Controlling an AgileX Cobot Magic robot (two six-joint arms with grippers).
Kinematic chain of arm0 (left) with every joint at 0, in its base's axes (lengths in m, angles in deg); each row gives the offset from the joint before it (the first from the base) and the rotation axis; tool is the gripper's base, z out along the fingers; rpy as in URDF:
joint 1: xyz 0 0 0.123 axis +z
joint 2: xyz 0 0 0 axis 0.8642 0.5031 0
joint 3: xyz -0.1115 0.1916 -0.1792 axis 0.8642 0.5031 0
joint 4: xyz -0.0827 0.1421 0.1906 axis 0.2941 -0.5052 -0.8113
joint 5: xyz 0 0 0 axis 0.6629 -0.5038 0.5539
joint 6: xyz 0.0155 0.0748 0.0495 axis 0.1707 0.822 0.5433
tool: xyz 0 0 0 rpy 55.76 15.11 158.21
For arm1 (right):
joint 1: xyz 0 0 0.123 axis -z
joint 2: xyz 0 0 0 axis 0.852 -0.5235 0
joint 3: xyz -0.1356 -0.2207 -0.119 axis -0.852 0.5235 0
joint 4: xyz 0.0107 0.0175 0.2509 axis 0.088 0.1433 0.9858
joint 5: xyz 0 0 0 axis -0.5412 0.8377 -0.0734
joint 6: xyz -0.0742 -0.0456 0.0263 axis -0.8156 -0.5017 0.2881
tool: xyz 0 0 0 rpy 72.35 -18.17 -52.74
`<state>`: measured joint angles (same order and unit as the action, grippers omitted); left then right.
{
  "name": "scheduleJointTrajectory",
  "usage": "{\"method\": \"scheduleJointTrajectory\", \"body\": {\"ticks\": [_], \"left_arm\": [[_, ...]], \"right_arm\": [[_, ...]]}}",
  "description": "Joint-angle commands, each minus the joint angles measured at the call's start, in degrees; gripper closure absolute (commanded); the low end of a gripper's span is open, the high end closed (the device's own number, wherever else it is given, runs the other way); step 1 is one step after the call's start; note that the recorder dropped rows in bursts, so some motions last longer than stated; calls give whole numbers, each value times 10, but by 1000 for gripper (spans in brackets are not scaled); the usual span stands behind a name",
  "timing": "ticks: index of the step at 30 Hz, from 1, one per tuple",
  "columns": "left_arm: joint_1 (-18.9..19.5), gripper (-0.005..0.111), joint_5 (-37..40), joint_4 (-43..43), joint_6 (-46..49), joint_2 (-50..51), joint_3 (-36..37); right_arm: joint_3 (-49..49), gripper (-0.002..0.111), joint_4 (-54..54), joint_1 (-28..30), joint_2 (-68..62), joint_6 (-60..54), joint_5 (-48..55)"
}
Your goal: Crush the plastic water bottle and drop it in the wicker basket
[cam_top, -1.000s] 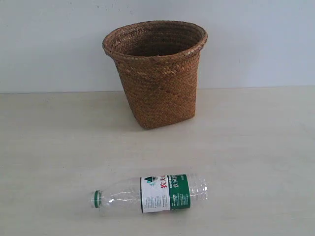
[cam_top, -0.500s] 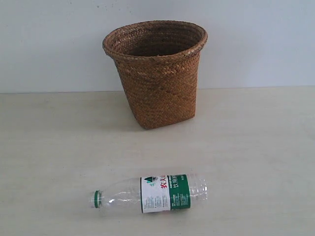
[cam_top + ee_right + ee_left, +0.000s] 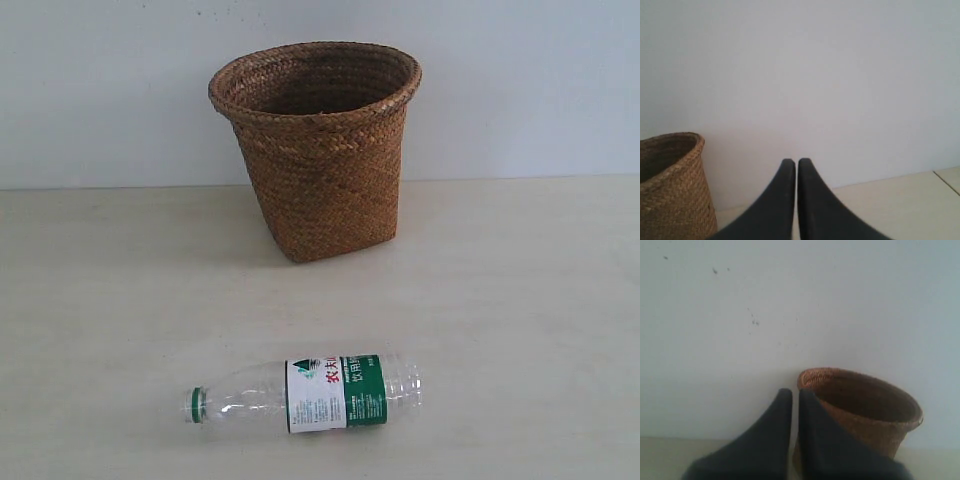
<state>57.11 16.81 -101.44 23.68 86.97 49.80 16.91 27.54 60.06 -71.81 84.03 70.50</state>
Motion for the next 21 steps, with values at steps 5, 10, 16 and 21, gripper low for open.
{"method": "scheduleJointTrajectory", "body": {"ticks": [5, 10, 16, 21], "left_arm": [[1, 102, 40, -297, -177, 215, -107], [-19, 102, 48, -561, -317, 272, -158], [-20, 102, 38, -699, -423, 293, -188], [-20, 102, 42, -699, -404, 294, -193]], "right_arm": [[-171, 108, -41, -24, -175, -81, 171], [-254, 108, -31, -24, -241, -170, 303], [-332, 108, 98, -70, -326, -362, 442], [-357, 108, 100, -135, -369, -431, 486]]}}
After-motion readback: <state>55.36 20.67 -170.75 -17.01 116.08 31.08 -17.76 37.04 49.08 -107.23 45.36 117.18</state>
